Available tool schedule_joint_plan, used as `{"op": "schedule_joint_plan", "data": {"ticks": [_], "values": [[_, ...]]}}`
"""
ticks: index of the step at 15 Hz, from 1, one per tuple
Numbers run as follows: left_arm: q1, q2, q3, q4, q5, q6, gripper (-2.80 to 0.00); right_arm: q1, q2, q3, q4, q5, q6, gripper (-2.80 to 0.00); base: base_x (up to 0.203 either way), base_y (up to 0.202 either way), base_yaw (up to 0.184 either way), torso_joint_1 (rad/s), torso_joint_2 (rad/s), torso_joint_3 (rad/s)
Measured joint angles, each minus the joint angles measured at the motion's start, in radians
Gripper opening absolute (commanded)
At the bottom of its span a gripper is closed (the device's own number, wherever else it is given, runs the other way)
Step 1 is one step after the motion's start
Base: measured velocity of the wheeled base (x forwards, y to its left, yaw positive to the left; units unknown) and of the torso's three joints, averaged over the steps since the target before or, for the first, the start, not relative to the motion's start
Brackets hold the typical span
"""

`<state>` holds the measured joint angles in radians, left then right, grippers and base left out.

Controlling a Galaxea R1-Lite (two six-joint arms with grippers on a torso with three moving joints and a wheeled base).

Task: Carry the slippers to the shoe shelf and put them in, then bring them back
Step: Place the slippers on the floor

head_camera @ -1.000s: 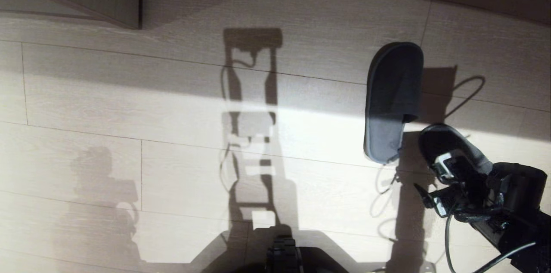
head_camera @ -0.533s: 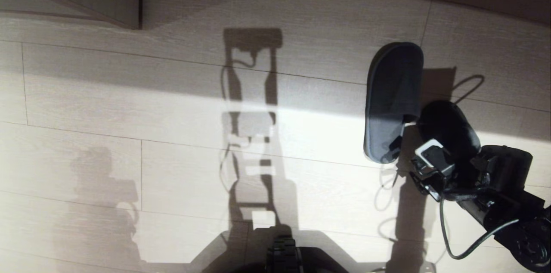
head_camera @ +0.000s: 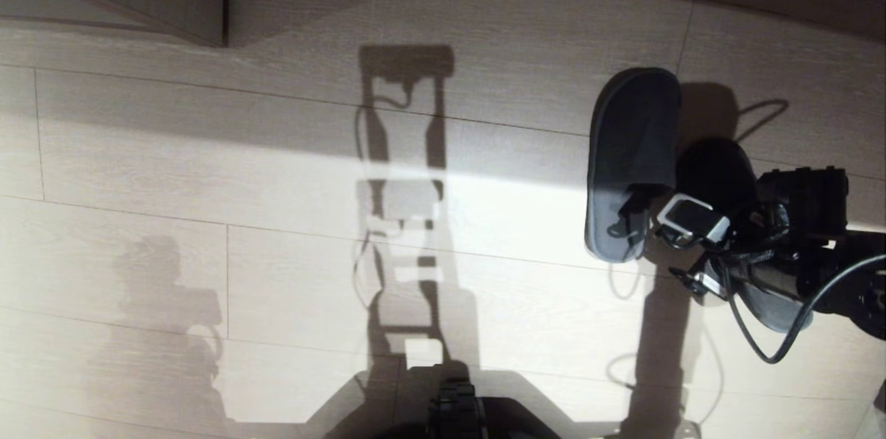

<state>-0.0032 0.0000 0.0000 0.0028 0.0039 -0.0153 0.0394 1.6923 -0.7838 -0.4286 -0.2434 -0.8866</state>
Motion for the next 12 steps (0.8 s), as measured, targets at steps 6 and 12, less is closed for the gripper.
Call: {"op": "schedule_joint_plan", "data": {"ticks": [6,12], "values": [[0.000,0.000,0.000,0.000,0.000,0.000,-2.80,0.003,-0.021,-0.164,0.403,0.133,0.268,0.00,0.000,0.000,0.000,0.000,0.00,0.000],[0.000,0.000,0.000,0.000,0.000,0.001,-2.80,0.001,-0.108,-0.025,0.336,0.234,0.505,0.00,0.000,0.000,0.000,0.000,0.00,0.000]]}}
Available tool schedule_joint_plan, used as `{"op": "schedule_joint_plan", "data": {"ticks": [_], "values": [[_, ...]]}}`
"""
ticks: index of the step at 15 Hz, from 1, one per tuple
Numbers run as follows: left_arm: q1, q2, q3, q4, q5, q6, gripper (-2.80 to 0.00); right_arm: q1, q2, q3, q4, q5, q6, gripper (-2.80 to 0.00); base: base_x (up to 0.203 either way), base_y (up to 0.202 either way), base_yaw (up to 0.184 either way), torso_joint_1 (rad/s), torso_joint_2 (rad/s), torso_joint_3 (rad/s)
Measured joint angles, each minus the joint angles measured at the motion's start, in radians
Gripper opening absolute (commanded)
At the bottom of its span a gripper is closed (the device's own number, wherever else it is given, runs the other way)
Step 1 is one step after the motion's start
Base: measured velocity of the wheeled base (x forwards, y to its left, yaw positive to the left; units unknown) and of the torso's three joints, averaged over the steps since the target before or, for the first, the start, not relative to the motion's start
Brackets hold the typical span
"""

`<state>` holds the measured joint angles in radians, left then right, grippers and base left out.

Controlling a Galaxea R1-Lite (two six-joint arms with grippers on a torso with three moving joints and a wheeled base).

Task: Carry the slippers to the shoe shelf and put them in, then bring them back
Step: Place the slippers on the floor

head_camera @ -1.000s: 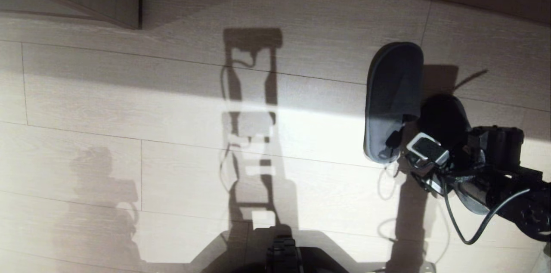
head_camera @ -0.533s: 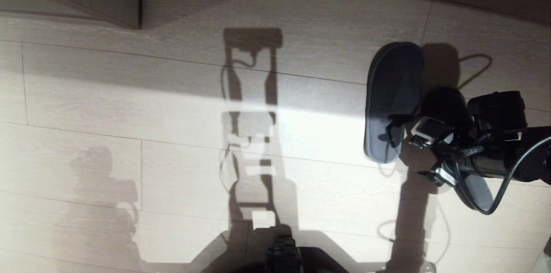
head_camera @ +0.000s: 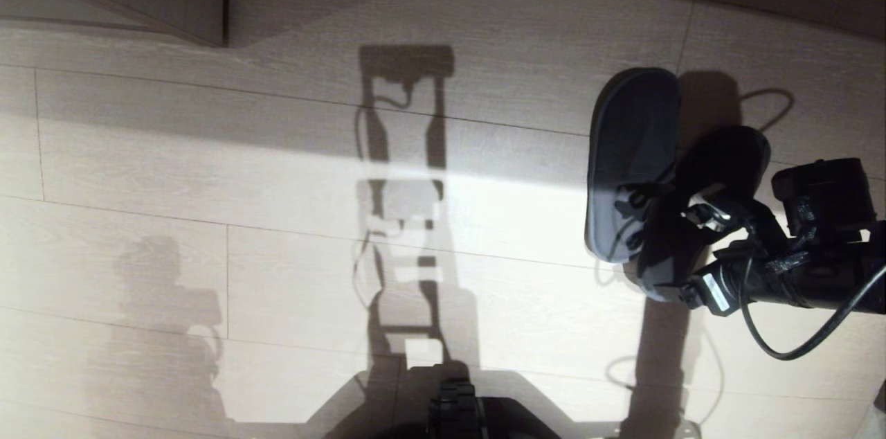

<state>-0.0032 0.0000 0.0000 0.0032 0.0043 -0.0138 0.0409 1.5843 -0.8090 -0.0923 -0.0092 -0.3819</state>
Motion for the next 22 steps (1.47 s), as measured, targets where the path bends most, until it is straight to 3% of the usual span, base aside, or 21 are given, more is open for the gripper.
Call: {"op": "schedule_joint_plan", "data": {"ticks": [4,7,10,13,16,17,22], "values": [[0.000,0.000,0.000,0.000,0.000,0.000,-2.80,-0.001,-0.034,0.052,-0.002,0.052,0.011,0.00,0.000,0.000,0.000,0.000,0.00,0.000],[0.000,0.000,0.000,0.000,0.000,0.000,-2.80,-0.004,-0.097,0.109,-0.059,0.024,0.016,0.00,0.000,0.000,0.000,0.000,0.00,0.000],[0.000,0.000,0.000,0.000,0.000,0.000,-2.80,-0.008,-0.164,0.223,-0.235,-0.017,0.045,0.00,0.000,0.000,0.000,0.000,0.00,0.000],[0.000,0.000,0.000,0.000,0.000,0.001,-2.80,-0.069,-0.185,0.307,-0.507,0.061,0.158,0.00,0.000,0.000,0.000,0.000,0.00,0.000],[0.000,0.000,0.000,0.000,0.000,0.000,-2.80,-0.163,-0.167,0.313,-0.645,0.089,0.178,0.00,0.000,0.000,0.000,0.000,0.00,0.000],[0.000,0.000,0.000,0.000,0.000,0.001,-2.80,-0.200,-0.160,0.312,-0.672,0.104,0.182,-2.80,0.000,0.000,0.000,0.000,0.00,0.000],[0.000,0.000,0.000,0.000,0.000,0.000,-2.80,-0.328,-0.071,0.286,-0.823,0.147,0.171,-2.80,0.000,0.000,0.000,0.000,0.00,0.000]]}}
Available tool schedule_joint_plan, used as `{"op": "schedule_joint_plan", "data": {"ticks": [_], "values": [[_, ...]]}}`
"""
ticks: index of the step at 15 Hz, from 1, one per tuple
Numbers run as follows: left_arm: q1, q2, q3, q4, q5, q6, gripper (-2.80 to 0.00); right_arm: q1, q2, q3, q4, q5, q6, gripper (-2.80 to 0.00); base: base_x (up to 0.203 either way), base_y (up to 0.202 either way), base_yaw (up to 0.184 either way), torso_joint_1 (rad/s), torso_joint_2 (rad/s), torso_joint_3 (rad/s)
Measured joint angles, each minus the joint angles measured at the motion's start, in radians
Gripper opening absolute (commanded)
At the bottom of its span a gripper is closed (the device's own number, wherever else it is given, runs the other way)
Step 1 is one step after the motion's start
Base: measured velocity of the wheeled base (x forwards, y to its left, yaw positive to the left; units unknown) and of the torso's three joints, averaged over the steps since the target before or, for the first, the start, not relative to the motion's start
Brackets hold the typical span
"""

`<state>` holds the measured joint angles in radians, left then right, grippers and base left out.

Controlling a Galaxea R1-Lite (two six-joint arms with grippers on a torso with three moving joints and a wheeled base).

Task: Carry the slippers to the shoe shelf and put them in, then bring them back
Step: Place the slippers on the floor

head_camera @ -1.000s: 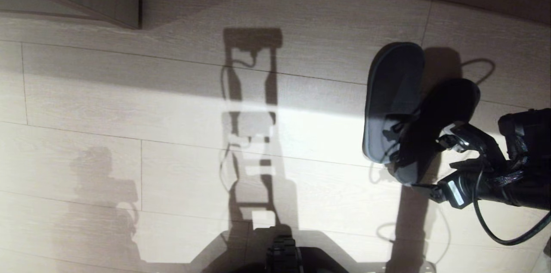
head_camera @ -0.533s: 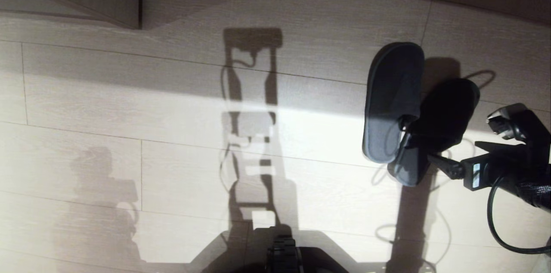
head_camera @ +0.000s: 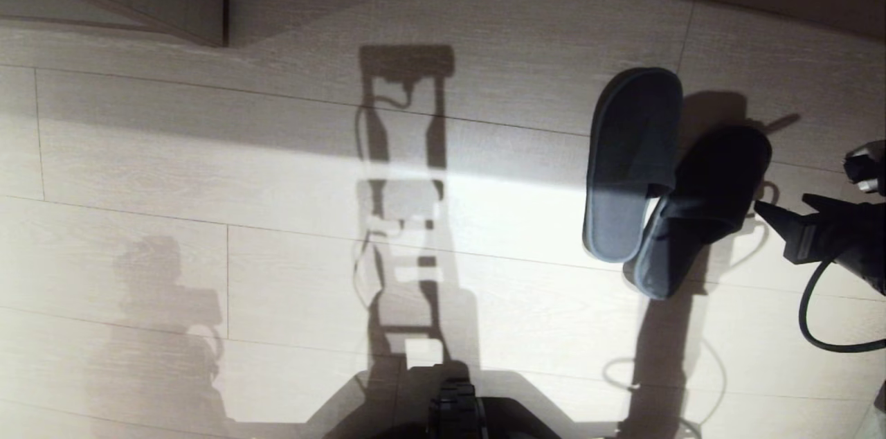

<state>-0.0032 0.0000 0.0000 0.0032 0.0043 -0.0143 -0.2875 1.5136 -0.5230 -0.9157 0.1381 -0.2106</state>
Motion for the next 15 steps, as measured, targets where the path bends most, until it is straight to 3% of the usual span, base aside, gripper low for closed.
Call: {"op": "schedule_joint_plan", "data": {"ticks": [3,6,8,12,15], "values": [[0.000,0.000,0.000,0.000,0.000,0.001,-2.80,-0.101,0.101,-0.016,-0.081,-0.002,-0.062,-2.80,0.000,0.000,0.000,0.000,0.00,0.000],[0.000,0.000,0.000,0.000,0.000,0.001,-2.80,-0.139,0.218,-0.008,-0.217,-0.004,-0.159,-2.80,0.000,0.000,0.000,0.000,0.00,0.000],[0.000,0.000,0.000,-0.001,-0.001,0.001,-2.80,-0.110,0.283,-0.002,-0.326,-0.003,-0.150,-2.80,0.000,0.000,0.000,0.000,0.00,0.000],[0.000,0.000,0.000,0.000,0.000,0.001,-2.80,0.005,0.359,-0.020,-0.339,-0.010,-0.108,-2.80,0.000,0.000,0.000,0.000,0.00,0.000],[0.000,0.000,0.000,0.000,0.000,0.001,-2.80,0.046,0.377,-0.079,-0.333,-0.016,-0.104,-2.80,0.000,0.000,0.000,0.000,0.00,0.000]]}}
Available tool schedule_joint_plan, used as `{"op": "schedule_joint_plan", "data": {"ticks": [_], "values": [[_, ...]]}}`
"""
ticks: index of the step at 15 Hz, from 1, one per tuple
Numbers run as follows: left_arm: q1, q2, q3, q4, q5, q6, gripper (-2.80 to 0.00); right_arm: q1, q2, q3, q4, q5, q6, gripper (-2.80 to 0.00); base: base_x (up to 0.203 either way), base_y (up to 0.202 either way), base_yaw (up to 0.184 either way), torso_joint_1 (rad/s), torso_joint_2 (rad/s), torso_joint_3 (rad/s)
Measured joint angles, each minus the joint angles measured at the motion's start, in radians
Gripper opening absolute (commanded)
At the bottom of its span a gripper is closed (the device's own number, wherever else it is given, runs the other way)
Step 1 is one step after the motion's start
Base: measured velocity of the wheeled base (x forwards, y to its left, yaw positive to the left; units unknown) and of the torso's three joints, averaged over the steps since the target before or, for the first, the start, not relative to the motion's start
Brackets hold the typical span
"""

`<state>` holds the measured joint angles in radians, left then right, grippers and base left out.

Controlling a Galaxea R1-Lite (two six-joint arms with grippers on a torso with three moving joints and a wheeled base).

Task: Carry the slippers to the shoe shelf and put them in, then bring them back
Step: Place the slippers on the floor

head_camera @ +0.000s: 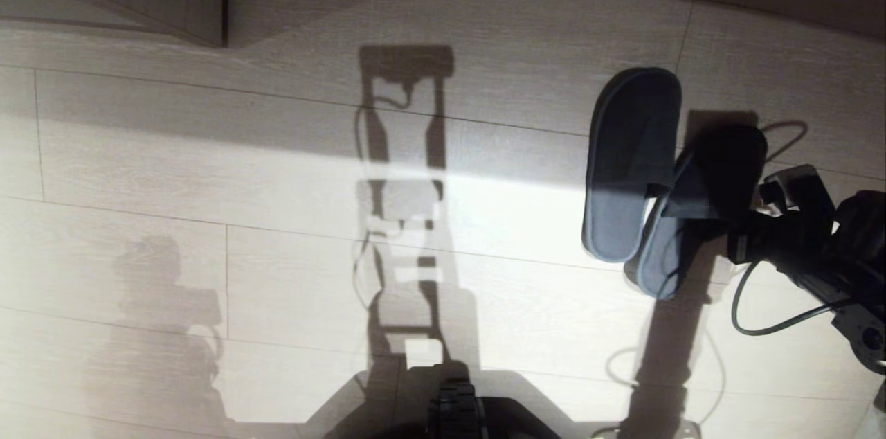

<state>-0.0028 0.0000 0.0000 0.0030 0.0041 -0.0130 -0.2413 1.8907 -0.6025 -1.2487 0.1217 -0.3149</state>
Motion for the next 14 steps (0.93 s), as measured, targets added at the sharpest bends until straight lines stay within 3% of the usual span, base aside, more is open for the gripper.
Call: {"op": "schedule_joint_plan", "data": {"ticks": [6,14], "values": [[0.000,0.012,0.000,0.000,0.000,0.000,-2.80,0.062,-0.004,-0.088,0.041,-0.037,-0.002,-2.80,0.000,0.000,0.000,0.000,0.00,0.000],[0.000,0.001,0.000,0.000,0.000,0.000,-2.80,0.084,-0.077,-0.065,0.111,0.004,-0.013,-2.80,0.000,0.000,0.000,0.000,0.00,0.000]]}}
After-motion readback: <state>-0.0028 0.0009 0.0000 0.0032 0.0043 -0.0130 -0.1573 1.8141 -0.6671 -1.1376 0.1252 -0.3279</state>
